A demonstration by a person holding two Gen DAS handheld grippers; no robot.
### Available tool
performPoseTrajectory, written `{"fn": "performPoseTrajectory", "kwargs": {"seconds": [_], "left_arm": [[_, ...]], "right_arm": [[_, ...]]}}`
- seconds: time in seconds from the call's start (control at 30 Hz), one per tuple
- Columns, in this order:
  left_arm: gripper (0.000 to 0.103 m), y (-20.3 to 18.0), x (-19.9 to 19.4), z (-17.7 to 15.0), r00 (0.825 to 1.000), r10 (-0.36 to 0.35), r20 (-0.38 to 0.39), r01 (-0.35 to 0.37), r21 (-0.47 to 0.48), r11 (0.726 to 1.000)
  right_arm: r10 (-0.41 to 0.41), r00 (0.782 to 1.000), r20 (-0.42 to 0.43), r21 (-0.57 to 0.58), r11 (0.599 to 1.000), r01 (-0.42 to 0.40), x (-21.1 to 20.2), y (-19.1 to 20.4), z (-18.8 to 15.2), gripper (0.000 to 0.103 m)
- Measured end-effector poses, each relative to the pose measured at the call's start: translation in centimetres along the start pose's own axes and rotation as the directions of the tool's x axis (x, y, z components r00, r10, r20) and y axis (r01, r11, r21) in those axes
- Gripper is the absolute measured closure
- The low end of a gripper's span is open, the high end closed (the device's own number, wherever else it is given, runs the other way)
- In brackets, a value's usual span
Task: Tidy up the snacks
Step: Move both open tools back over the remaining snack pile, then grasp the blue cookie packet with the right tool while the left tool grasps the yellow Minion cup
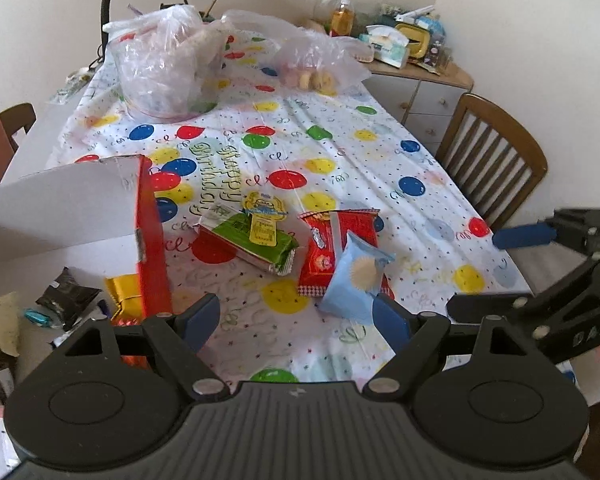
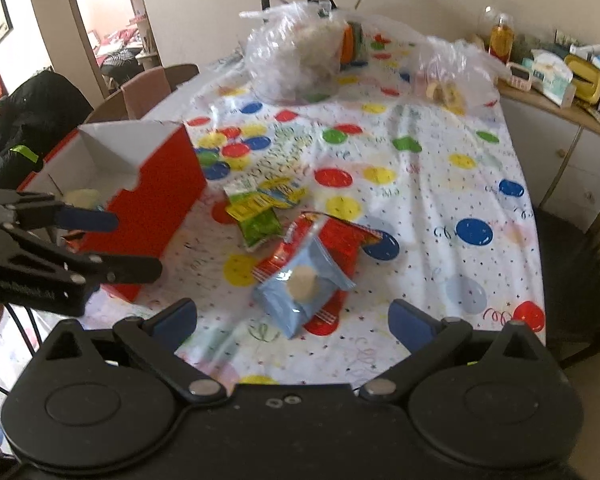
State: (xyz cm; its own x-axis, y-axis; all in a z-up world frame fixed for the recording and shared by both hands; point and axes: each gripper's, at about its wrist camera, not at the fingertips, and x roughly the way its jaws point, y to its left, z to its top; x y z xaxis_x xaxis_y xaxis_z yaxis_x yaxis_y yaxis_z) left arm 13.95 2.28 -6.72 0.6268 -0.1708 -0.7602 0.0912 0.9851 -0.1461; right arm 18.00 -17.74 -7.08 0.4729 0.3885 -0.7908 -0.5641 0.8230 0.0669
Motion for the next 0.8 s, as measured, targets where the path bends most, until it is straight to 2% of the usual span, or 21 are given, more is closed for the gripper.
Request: {"fn": "performPoseTrajectory", "kwargs": {"seconds": [0.2,0.4,0.47,0.63,0.73,0.8], "left_arm": [[0.019,0.6,2.8,3.2,0.998,0.043,-0.041,-0.046,-0.070,0.996],[0.019,1.5,6.3,7.3,0.991,0.097,-0.094,-0.107,-0.106,0.989],[0.019,1.4,8.1,8.6,0.982,0.134,-0.131,-0.147,-0.097,0.984],[0.019,1.7,12.1,10.7,0.964,0.154,-0.217,-0.184,-0.128,0.975],[0.019,1.5,14.3,11.5,0.948,0.193,-0.251,-0.224,-0.101,0.969],[0.019,1.5,15.7,11.8,0.941,0.208,-0.266,-0.237,-0.078,0.968]], "right_arm": [[-0.007,0.999,-0.037,0.051,0.999,0.008,2.2,-2.0,0.8,0.001],[0.004,0.996,-0.085,0.175,0.984,0.011,4.3,-3.6,1.3,0.005],[0.011,0.996,-0.089,0.210,0.978,0.008,5.1,-3.6,1.5,0.006],[0.013,0.991,-0.133,0.327,0.944,0.032,8.0,-3.4,2.1,0.016],[0.025,0.983,-0.180,0.393,0.918,0.049,9.8,-3.2,1.9,0.025],[0.035,0.981,-0.192,0.426,0.903,0.051,10.5,-3.1,1.7,0.025]]}}
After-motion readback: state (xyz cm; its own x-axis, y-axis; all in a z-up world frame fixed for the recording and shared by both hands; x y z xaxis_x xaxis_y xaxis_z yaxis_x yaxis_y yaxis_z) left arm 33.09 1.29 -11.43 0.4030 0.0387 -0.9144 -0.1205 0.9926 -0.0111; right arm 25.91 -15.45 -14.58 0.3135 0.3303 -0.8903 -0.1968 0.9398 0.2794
